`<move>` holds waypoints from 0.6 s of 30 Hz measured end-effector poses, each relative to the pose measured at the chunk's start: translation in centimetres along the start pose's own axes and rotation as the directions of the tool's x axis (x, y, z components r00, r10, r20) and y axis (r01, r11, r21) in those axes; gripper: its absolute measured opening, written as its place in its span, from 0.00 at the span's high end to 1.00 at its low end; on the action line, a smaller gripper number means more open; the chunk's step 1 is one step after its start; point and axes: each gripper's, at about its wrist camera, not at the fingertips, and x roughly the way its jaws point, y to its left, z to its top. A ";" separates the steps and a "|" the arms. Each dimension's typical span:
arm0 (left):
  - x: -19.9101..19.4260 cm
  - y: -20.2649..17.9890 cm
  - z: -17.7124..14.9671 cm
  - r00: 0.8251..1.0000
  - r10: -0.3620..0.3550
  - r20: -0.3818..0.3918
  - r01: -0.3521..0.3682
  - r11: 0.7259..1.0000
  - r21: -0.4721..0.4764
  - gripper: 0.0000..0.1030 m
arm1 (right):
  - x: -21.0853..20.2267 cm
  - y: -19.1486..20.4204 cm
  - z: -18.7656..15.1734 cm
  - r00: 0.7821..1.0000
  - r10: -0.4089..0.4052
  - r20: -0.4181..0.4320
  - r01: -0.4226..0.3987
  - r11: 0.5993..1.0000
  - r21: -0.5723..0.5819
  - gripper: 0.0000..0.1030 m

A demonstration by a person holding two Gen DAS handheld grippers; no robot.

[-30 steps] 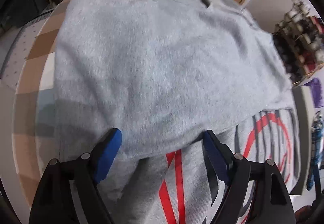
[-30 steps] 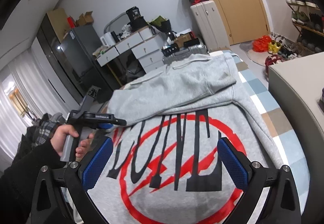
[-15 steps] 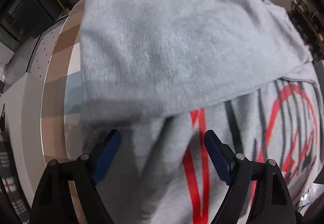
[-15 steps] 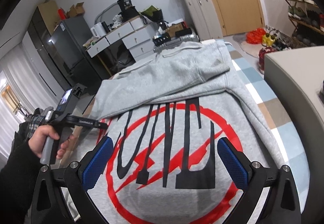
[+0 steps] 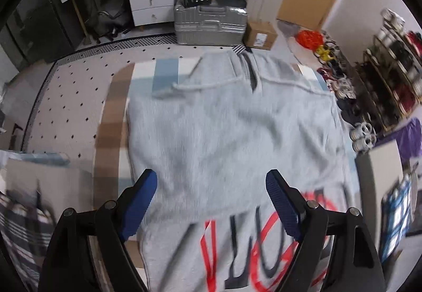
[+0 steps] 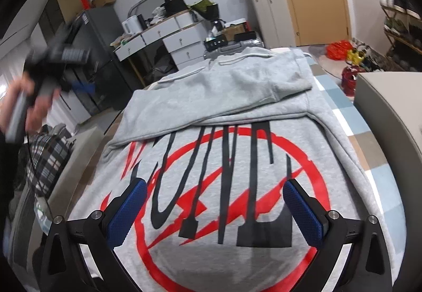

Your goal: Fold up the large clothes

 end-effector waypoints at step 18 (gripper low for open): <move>21.3 -6.1 12.6 0.978 0.207 -0.029 -0.207 0.978 0.004 0.21 | -0.5 -2.3 0.5 0.982 0.183 -0.040 -0.177 0.977 0.119 0.00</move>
